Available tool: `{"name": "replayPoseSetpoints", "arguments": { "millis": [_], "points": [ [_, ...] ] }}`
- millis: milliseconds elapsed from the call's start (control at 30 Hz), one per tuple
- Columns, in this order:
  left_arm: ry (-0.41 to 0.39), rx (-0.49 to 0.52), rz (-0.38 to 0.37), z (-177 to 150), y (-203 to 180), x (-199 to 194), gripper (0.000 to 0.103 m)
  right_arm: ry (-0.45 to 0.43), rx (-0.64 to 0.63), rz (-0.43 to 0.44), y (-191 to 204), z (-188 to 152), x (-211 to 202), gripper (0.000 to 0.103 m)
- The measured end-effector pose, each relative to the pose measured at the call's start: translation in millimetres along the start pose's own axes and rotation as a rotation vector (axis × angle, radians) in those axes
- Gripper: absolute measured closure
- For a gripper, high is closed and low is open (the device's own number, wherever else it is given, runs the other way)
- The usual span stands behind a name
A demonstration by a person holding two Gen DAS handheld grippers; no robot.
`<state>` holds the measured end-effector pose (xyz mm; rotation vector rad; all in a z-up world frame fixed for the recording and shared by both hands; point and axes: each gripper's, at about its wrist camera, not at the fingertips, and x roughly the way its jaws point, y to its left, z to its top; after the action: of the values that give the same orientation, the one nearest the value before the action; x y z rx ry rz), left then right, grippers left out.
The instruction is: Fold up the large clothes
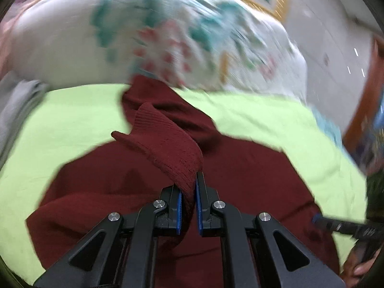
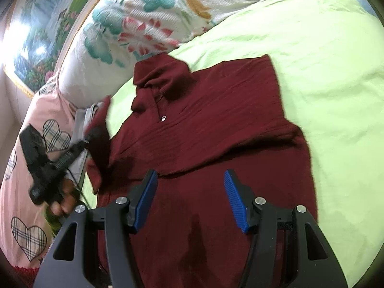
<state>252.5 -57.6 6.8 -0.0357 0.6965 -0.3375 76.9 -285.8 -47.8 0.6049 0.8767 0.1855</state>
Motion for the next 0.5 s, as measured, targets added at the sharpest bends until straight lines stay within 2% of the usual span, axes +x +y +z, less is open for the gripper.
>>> {"name": "replayPoseSetpoints", "arguments": {
  "millis": [100,233,333,400,433,500],
  "points": [
    [0.068,0.097,0.001,-19,-43,34,0.095,-0.019,0.025,-0.008,-8,3,-4,0.044],
    [0.167,0.188,0.008,-44,-71,68,0.090,-0.034,0.031,-0.015,-10,8,-7,0.044],
    [0.189,0.198,-0.001,-55,-75,67,0.077,-0.028,0.017,-0.013,-5,14,-2,0.044],
    [0.178,0.190,-0.012,-57,-72,54,0.050,-0.021,0.005,-0.008,0,19,6,0.044],
    [0.161,0.182,-0.001,-60,-67,42,0.046,-0.016,0.000,-0.003,4,21,11,0.044],
    [0.147,0.156,0.000,-60,-48,19,0.046,-0.005,-0.012,0.012,11,26,23,0.044]
  ]
}}
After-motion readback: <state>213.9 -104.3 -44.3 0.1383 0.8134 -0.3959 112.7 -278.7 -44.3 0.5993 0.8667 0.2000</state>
